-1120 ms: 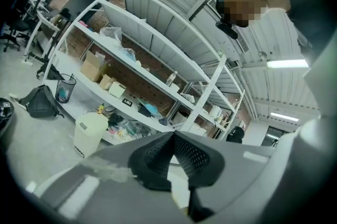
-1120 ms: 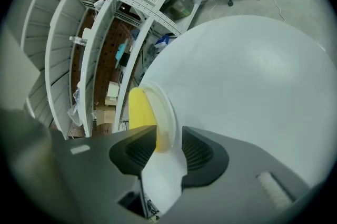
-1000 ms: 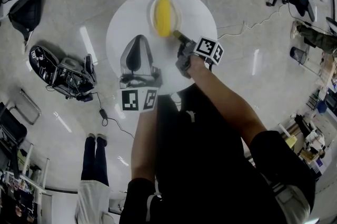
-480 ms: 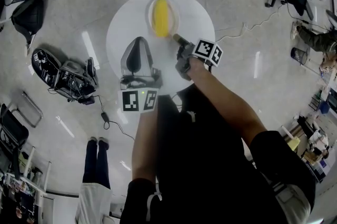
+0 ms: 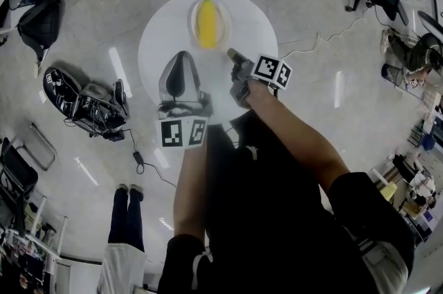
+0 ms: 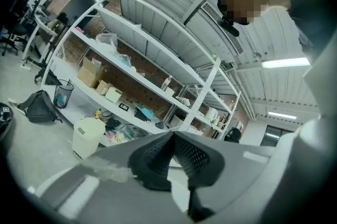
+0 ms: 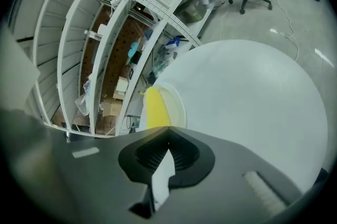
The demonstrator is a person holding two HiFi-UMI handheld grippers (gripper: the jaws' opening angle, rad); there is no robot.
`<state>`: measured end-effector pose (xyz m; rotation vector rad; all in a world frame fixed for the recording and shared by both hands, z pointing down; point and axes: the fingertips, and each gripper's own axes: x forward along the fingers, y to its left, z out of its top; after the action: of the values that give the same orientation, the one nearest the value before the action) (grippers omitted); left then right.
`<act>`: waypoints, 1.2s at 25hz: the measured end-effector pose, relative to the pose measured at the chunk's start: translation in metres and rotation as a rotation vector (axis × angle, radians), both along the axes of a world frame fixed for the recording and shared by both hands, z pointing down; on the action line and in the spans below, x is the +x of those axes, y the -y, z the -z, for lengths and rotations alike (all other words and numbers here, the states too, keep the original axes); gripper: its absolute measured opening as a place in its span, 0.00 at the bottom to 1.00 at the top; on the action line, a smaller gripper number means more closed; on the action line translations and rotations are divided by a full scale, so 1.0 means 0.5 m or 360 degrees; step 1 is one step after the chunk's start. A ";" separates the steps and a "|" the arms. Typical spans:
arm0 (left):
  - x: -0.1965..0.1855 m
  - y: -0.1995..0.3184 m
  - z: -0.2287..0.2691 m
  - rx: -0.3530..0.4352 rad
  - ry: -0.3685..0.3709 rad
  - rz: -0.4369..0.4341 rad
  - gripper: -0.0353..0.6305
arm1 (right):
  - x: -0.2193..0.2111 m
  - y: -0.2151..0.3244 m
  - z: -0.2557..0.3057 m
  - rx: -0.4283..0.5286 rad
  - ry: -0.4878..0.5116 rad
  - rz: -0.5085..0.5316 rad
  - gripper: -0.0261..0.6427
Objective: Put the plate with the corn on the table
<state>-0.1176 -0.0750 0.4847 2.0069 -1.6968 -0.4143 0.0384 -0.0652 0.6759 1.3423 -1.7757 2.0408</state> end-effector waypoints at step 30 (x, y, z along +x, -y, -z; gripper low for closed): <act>0.072 -0.103 0.141 0.0097 0.0138 0.0039 0.06 | -0.004 -0.016 0.281 0.0650 -0.0037 0.0392 0.05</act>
<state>-0.0818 -0.0233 0.4140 2.0765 -1.7826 -0.3970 0.0362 -0.0574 0.5356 1.1498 -2.3033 1.5883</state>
